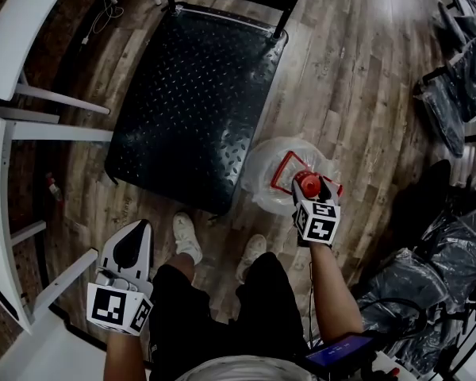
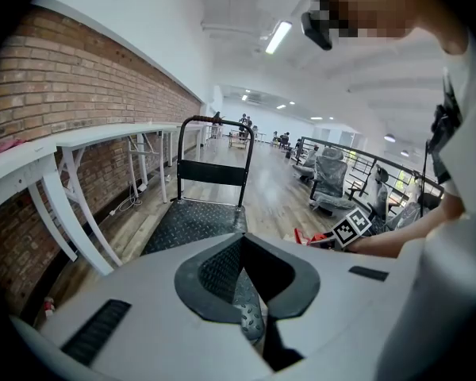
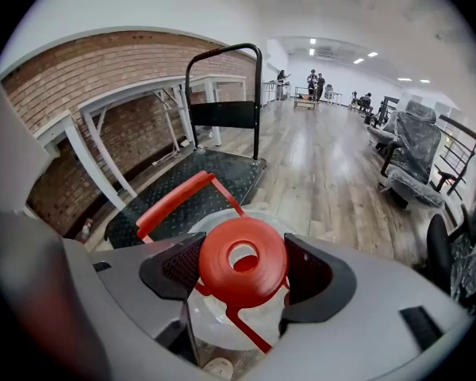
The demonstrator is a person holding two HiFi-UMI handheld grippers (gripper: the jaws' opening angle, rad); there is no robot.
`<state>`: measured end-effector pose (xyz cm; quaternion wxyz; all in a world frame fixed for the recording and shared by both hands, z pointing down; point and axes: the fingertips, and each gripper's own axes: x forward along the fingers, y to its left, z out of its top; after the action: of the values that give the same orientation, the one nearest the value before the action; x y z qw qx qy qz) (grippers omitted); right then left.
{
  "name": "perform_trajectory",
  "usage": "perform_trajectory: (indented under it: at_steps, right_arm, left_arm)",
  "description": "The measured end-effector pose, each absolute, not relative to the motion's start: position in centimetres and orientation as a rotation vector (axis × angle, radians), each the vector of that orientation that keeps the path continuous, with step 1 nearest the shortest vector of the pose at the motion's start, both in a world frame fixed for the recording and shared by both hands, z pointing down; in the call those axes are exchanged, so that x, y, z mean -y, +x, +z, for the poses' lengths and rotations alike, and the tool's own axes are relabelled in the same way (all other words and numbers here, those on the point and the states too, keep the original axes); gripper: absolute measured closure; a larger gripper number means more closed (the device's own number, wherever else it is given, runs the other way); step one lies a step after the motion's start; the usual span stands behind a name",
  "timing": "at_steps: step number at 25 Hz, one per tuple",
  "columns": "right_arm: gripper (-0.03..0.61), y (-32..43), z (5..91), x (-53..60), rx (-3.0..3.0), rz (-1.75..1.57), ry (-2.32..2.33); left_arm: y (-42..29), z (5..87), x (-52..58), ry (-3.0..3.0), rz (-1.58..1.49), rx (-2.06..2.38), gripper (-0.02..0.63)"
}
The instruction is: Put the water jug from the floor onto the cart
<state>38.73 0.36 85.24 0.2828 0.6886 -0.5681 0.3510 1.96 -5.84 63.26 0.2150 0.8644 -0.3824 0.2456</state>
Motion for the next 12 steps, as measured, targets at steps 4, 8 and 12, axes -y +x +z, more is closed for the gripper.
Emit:
perform_trajectory:
  at_steps: [4,8,12]
  right_arm:
    - [0.265,39.4,83.6,-2.1,1.504,0.972,1.891]
    - [0.267,39.8,79.3,-2.9,1.510,0.973,1.938]
    - [0.266,40.1,73.7,-3.3,1.487,0.965,1.959]
  left_arm:
    - [1.9,62.1,6.0,2.410,0.676,1.058,0.614]
    - [1.7,60.2,6.6,2.418,0.658,1.059,0.614]
    - [2.3,57.3,6.7,2.443,0.618,1.041,0.614]
